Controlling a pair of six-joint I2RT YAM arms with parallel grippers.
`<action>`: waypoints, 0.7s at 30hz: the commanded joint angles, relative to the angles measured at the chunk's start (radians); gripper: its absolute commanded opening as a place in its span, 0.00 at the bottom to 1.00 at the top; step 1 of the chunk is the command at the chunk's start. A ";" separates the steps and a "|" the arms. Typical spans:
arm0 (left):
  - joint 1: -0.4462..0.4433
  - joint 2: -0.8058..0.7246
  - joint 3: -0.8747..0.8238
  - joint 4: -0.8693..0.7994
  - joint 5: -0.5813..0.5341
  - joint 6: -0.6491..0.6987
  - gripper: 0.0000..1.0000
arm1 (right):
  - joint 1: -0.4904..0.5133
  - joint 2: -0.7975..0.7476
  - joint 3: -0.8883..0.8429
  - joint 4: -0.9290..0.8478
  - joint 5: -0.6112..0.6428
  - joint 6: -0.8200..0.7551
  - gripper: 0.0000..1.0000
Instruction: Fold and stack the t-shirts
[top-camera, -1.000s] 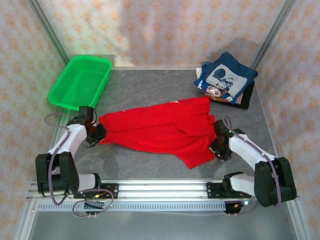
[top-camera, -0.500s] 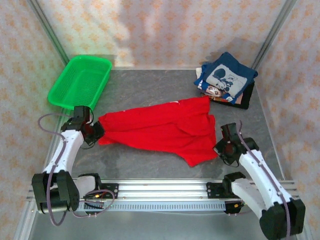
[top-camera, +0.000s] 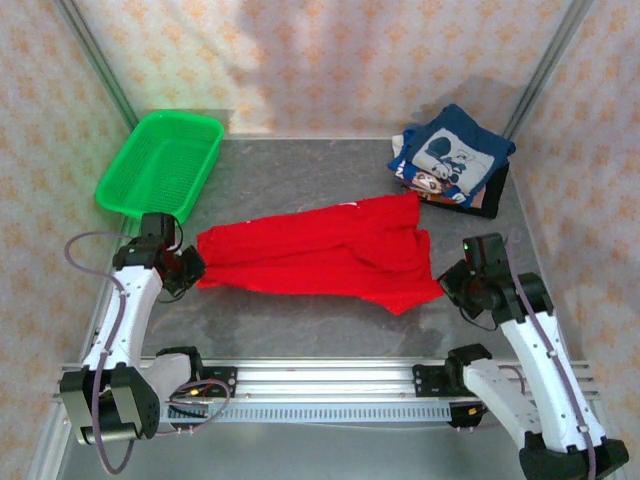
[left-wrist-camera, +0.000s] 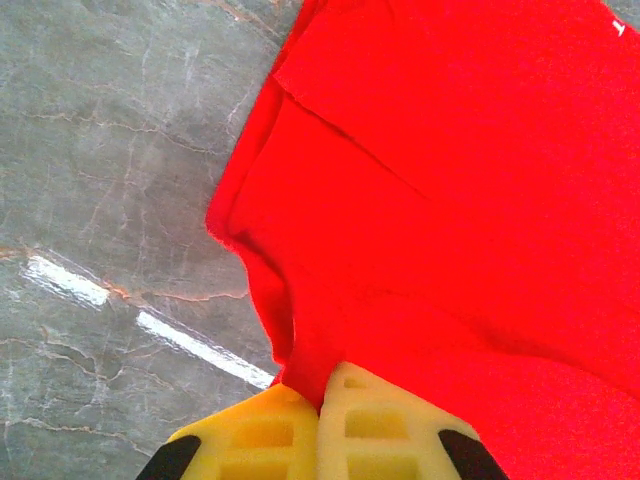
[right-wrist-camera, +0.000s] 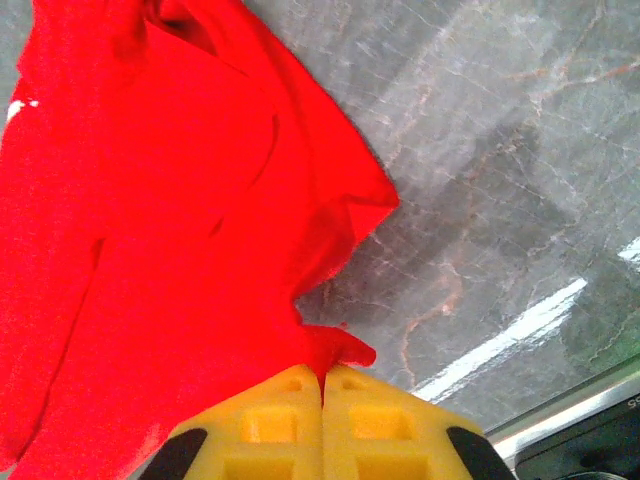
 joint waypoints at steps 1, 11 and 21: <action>0.011 0.000 0.041 -0.050 -0.049 -0.021 0.00 | -0.005 0.085 0.084 0.029 0.019 -0.060 0.00; 0.013 -0.001 0.010 -0.040 -0.148 -0.041 0.00 | -0.006 0.382 0.286 0.112 0.021 -0.198 0.00; 0.013 0.054 0.029 -0.003 -0.190 0.000 0.00 | -0.008 0.542 0.332 0.164 0.040 -0.282 0.00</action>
